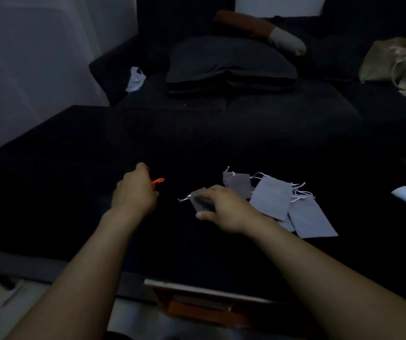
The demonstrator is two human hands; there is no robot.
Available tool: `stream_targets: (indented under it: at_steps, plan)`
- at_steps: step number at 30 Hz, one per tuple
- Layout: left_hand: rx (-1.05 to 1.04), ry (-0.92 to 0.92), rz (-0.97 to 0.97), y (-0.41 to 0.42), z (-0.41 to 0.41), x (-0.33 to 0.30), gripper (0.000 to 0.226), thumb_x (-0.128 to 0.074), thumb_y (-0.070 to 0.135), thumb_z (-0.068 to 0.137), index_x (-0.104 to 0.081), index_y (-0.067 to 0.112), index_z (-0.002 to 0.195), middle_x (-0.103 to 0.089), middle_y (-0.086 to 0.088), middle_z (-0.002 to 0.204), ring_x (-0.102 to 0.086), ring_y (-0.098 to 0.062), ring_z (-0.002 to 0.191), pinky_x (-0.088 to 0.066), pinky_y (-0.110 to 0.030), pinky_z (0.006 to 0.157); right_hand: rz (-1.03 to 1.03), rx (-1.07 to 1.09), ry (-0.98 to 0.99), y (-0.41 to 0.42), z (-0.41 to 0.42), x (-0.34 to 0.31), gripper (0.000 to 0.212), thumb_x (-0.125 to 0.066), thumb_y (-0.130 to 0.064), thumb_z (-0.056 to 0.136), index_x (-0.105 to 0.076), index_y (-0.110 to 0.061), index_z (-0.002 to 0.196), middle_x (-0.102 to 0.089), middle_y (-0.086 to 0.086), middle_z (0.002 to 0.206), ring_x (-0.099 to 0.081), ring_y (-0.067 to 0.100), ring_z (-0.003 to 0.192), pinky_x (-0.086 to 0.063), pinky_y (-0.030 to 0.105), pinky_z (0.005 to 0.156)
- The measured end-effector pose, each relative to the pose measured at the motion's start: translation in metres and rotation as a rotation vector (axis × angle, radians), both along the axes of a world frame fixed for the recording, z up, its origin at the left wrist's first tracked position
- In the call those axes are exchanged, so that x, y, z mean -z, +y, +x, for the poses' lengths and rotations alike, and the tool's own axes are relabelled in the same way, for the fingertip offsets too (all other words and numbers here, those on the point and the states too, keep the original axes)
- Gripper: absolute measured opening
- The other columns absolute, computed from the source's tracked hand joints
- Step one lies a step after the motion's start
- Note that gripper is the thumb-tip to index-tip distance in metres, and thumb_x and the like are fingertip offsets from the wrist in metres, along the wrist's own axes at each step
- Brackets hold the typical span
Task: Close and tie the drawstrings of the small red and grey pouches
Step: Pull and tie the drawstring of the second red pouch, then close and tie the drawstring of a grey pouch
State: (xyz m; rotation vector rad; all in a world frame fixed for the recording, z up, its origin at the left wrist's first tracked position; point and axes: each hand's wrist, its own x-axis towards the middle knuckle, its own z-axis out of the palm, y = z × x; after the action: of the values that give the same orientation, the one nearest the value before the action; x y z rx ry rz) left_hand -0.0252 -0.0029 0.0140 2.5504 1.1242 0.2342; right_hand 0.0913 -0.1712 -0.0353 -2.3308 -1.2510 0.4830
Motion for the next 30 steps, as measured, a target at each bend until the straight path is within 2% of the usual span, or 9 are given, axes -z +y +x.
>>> stream_targets:
  at_steps: [4, 6, 9, 13, 17, 20, 23, 26, 30]
  plan:
    - [0.047, 0.108, 0.159, 0.002, -0.001, -0.001, 0.050, -0.076, 0.028, 0.081, -0.048, 0.012, 0.118, -0.060, -0.014, 0.115, -0.059, -0.033, 0.105, -0.050, -0.043, 0.084, -0.020, 0.047, -0.066, 0.003, 0.000, -0.001, 0.012, -0.069, -0.033, 0.090, -0.070, -0.021, 0.090, -0.066, 0.003, 0.102, -0.063, 0.021, 0.093, -0.054, 0.043, 0.083]
    - [0.091, 0.053, 0.167, -0.002, 0.004, -0.002, 0.054, -0.076, 0.038, 0.080, -0.052, 0.013, 0.122, -0.060, -0.011, 0.119, -0.060, -0.030, 0.107, -0.051, -0.045, 0.089, -0.031, 0.071, -0.051, 0.002, 0.005, -0.006, 0.014, -0.073, -0.028, 0.087, -0.069, -0.019, 0.077, -0.071, 0.004, 0.085, -0.065, 0.018, 0.080, -0.056, 0.039, 0.076]
    - [0.299, 0.038, -0.114, -0.017, 0.016, 0.004, 0.060, -0.071, 0.044, 0.084, -0.054, 0.015, 0.133, -0.060, -0.006, 0.130, -0.059, -0.024, 0.116, -0.050, -0.036, 0.097, -0.007, 0.121, -0.003, -0.001, 0.011, -0.011, 0.012, -0.077, -0.019, 0.083, -0.067, -0.019, 0.089, -0.070, 0.001, 0.089, -0.066, 0.017, 0.087, -0.055, 0.034, 0.077]
    - [0.582, 0.308, 0.012, -0.033, 0.032, 0.027, 0.053, -0.074, 0.043, 0.082, -0.060, 0.014, 0.124, -0.056, -0.007, 0.124, -0.057, -0.025, 0.114, -0.049, -0.037, 0.096, -0.087, 0.148, -0.092, -0.009, 0.018, -0.009, 0.045, -0.077, -0.020, 0.083, -0.063, -0.020, 0.126, -0.069, 0.004, 0.113, -0.064, 0.023, 0.106, -0.055, 0.040, 0.088]
    - [0.570, 0.287, 0.073, -0.037, 0.042, 0.029, 0.029, -0.076, 0.029, 0.082, -0.066, 0.016, 0.105, -0.064, -0.008, 0.111, -0.064, -0.027, 0.100, -0.053, -0.035, 0.081, -0.061, 0.162, -0.118, -0.016, 0.020, -0.003, 0.007, -0.076, -0.019, 0.083, -0.069, -0.021, 0.083, -0.069, 0.002, 0.091, -0.064, 0.024, 0.088, -0.054, 0.036, 0.075]
    - [0.546, 0.217, 0.040, -0.035, 0.044, 0.030, 0.012, -0.075, 0.024, 0.082, -0.064, 0.023, 0.086, -0.065, -0.004, 0.096, -0.065, -0.025, 0.093, -0.050, -0.031, 0.073, 0.010, 0.181, -0.112, -0.019, 0.021, -0.004, 0.017, -0.075, -0.023, 0.083, -0.061, -0.026, 0.073, -0.065, -0.004, 0.081, -0.063, 0.019, 0.081, -0.053, 0.035, 0.071]
    - [0.454, -0.030, -0.146, -0.030, 0.045, 0.025, 0.011, -0.076, 0.017, 0.081, -0.066, 0.021, 0.080, -0.070, 0.000, 0.083, -0.068, -0.019, 0.083, -0.056, -0.033, 0.076, 0.138, 0.226, 0.031, -0.023, 0.026, -0.018, 0.020, -0.075, -0.016, 0.084, -0.062, -0.023, 0.071, -0.066, -0.005, 0.074, -0.063, 0.010, 0.071, -0.051, 0.029, 0.064]
    - [0.382, -0.321, -0.509, -0.031, 0.041, 0.007, 0.005, -0.074, 0.007, 0.084, -0.074, 0.008, 0.089, -0.074, -0.013, 0.079, -0.069, -0.017, 0.073, -0.058, -0.031, 0.072, 0.277, 0.245, 0.401, -0.031, 0.030, -0.037, 0.018, -0.072, -0.004, 0.087, -0.061, -0.015, 0.077, -0.065, -0.001, 0.058, -0.062, 0.007, 0.054, -0.047, 0.022, 0.052]
    - [0.370, -0.360, -0.694, -0.029, 0.033, -0.005, 0.007, -0.069, 0.006, 0.088, -0.074, 0.002, 0.086, -0.073, -0.012, 0.074, -0.068, -0.014, 0.065, -0.058, -0.021, 0.061, 0.404, 0.242, 0.654, -0.045, 0.036, -0.053, 0.011, -0.065, 0.001, 0.091, -0.066, -0.002, 0.102, -0.068, 0.007, 0.064, -0.066, 0.013, 0.057, -0.053, 0.020, 0.053]
